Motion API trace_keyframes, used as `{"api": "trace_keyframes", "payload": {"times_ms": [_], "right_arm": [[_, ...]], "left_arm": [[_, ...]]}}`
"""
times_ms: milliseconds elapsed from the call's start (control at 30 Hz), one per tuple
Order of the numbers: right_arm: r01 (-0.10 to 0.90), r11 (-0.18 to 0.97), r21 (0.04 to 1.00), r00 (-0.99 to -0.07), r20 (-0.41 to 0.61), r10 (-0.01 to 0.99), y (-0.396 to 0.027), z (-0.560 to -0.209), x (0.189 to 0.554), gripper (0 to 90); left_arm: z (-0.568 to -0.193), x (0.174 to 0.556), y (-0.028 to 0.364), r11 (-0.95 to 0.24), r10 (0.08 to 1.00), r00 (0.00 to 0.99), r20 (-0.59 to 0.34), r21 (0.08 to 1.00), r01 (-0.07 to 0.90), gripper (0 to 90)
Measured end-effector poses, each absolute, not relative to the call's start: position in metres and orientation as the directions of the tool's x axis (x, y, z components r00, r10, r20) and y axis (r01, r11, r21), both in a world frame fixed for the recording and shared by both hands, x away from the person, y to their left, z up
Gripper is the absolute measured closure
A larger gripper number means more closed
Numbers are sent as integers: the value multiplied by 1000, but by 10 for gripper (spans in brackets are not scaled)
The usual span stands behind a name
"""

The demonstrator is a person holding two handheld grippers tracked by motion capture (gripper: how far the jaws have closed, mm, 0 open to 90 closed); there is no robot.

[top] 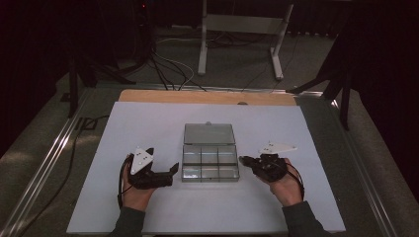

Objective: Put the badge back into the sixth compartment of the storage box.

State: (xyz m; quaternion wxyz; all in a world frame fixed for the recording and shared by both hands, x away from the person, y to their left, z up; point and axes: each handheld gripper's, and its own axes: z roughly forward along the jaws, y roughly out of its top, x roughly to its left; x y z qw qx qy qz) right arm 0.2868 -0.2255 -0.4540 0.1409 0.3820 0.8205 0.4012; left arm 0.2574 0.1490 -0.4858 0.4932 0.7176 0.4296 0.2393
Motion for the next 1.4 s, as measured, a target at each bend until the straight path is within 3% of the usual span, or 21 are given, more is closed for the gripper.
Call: {"api": "trace_keyframes", "payload": {"times_ms": [1400], "right_arm": [[506,390,769,-703,106,704,-206,-458,283,877]], "left_arm": [[-487,257,148,-148,851,518,-81,911,384,13]]}}
